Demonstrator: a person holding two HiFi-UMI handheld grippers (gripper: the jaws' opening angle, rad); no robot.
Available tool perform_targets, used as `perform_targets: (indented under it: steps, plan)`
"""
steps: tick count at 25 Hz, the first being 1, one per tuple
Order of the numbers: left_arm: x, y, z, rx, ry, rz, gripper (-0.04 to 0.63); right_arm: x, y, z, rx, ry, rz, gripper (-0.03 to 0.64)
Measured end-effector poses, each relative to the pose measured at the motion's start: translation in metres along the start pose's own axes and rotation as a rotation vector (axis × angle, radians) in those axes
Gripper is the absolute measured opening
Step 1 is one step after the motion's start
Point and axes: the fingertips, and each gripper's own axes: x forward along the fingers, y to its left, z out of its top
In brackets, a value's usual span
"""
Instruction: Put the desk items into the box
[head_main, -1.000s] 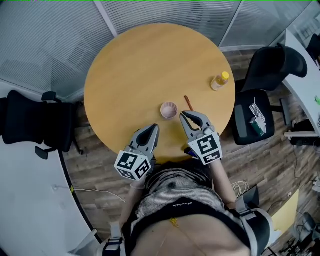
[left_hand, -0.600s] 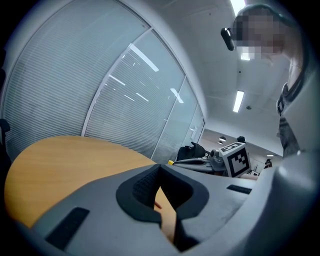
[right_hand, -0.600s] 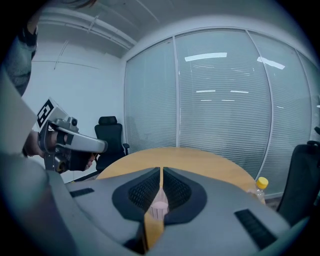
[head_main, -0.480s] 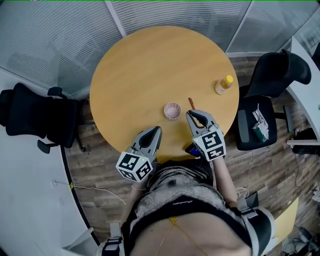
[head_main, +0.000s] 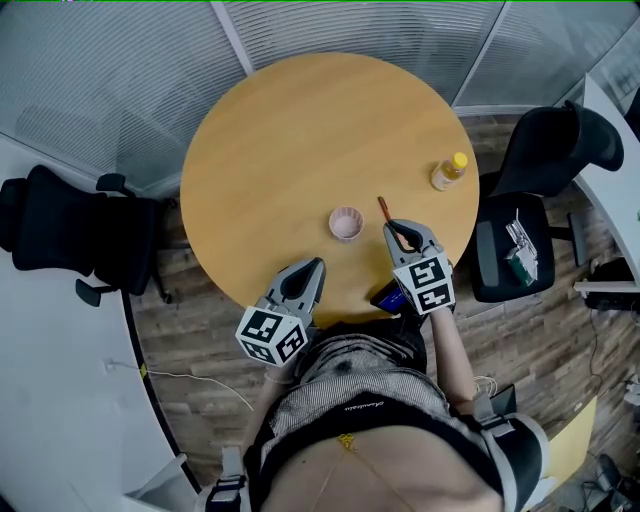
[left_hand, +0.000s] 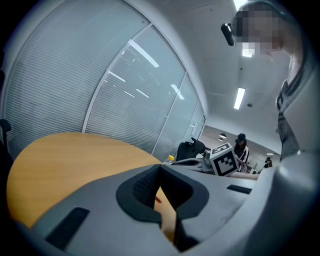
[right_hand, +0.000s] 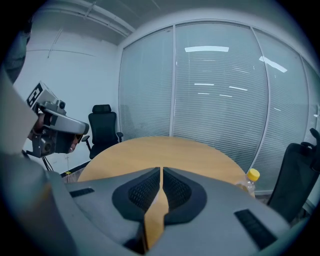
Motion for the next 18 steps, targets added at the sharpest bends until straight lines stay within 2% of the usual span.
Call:
perform_targets:
  steps: [12,18]
  plan:
    - [0.001,0.01,-0.009,-0.036,0.031,0.02,0.018,0.015,-0.014,-0.034,-0.033,0.104,-0.041,0.032]
    - [0.003,0.01,-0.01,-0.059,0.019,0.022,0.018,0.024,-0.024,-0.045,-0.042,0.139,-0.049,0.032]
